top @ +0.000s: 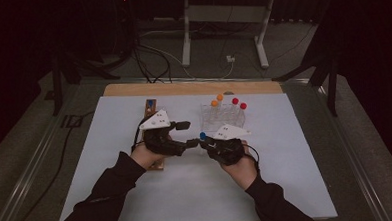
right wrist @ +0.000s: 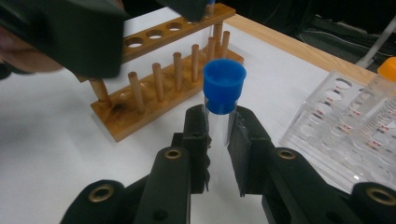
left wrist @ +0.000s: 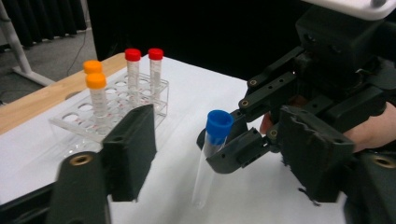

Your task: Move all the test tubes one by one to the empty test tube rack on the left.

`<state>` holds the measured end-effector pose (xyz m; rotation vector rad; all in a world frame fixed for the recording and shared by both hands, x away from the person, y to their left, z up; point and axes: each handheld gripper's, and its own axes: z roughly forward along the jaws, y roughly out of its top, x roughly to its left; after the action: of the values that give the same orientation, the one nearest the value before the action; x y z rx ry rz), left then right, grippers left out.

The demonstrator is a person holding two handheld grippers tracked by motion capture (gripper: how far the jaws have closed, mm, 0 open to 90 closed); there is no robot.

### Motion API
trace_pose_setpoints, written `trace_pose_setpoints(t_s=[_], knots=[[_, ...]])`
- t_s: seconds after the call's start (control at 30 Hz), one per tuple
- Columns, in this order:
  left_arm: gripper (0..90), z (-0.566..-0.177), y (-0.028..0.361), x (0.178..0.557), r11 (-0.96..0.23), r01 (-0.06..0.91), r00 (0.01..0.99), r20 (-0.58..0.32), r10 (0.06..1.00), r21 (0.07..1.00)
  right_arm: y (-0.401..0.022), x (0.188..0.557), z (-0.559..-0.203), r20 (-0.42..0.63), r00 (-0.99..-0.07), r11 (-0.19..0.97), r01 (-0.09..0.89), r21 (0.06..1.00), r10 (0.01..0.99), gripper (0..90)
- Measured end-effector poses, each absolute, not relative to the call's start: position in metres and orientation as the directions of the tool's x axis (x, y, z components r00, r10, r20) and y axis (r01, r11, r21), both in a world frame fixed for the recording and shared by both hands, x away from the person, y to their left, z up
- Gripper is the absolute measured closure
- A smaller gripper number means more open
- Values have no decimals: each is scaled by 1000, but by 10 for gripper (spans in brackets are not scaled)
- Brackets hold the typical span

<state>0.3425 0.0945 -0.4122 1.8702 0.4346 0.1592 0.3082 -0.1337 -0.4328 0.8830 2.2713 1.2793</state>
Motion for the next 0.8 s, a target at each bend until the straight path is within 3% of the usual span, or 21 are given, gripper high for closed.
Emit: trace_pose_setpoints(t_s=[0.4, 0.57, 0.8], knots=[[550, -421, 77, 346, -313, 214, 930, -95, 354, 925, -131, 306, -432, -27, -736, 389, 326, 862, 677, 772], [711, -421, 75, 347, -322, 209, 934, -91, 345, 924, -132, 306, -432, -25, -735, 384, 325, 864, 677, 773], [766, -420, 76, 349, -325, 203, 935, -83, 346, 924, -133, 306, -432, -24, -731, 378, 324, 867, 682, 770]])
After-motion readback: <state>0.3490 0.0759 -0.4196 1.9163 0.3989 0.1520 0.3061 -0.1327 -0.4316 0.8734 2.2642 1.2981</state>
